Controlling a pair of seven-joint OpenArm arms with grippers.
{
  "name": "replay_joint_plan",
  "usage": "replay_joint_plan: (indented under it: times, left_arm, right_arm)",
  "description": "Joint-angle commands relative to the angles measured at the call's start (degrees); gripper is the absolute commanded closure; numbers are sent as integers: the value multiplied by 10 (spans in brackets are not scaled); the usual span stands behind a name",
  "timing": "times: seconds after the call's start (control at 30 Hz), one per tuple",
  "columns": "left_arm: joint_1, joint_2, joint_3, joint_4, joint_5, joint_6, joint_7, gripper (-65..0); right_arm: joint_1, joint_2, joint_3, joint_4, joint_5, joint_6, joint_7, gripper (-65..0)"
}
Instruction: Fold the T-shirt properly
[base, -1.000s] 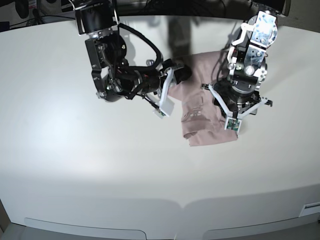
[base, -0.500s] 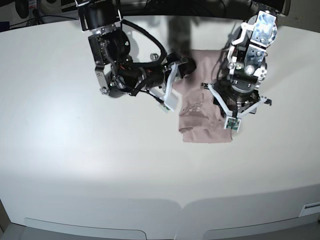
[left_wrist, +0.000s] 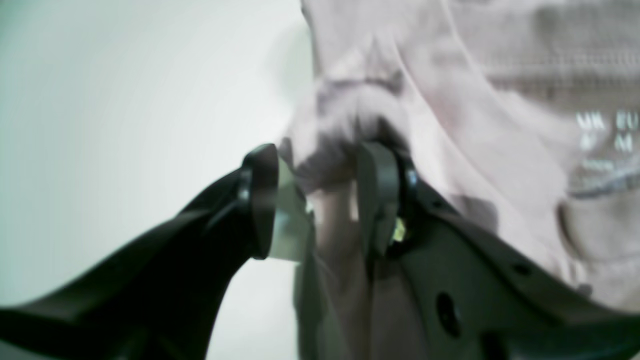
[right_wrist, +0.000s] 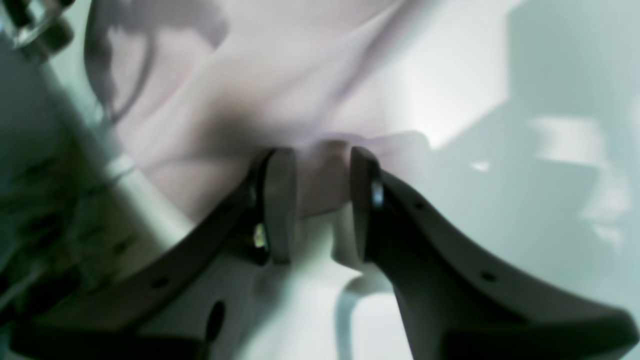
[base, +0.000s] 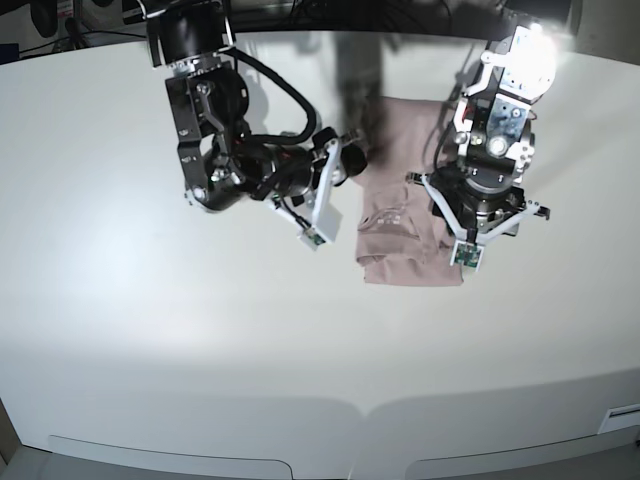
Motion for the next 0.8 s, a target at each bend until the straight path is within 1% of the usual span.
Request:
replay_joint_plan:
  times: [0.0,0.07,0.1,0.23,0.33,0.37,0.43,0.47,0.5,0.6,0.63,0.7,0.77]
  left_arm:
    - [-11,-2,-1,12,17,7,-10,-249]
    - [-20,-2,-2,12,26,45,-3,-249]
    - [-25,-2,-4,12,26,57,2,-249]
    - [-33,-2,-24,15,24,60,1,-249]
    - [-33,-2,-46,25,24,60,0,-249]
    - [-33,-2,-54,29,24,60,-1,-249]
    - [-33,-2,-72,40,23,59,-1,-249]
    - [-33,-2,-82,47,18,48,-1,-249]
    - [-33,-2,-94,53,4,31,-3,-249]
    - [-28,-17,-132,76,-71,-53,-17,-249]
    - [-26,-26,-143,83,-99,-73,-19,-249]
    - [-20,-45,-163,98,-147,-98,-20,-249]
    - [-9,-66,-181,113,-190,-118,-20,-249]
  right_arm:
    - [11,0,1,26,-1,3,25,-191]
    - [12,2,1,59,-37,3,43,-191]
    - [12,1,1,76,-50,3,48,-191]
    - [11,1,1,142,-93,3,92,-191]
    - [11,2,1,184,-163,1,139,-191]
    - [11,2,2,195,-185,-14,149,-191]
    - [11,2,10,214,-205,-36,164,-191]
    - [11,2,18,220,-205,-38,167,-191]
    - [11,2,27,225,-205,-38,168,-191]
    - [11,15,56,228,-199,-37,183,-191]
    - [11,26,65,228,-199,-37,184,-191]
    - [11,52,82,228,-192,-37,183,-191]
    - [11,81,103,228,-156,-37,175,-191]
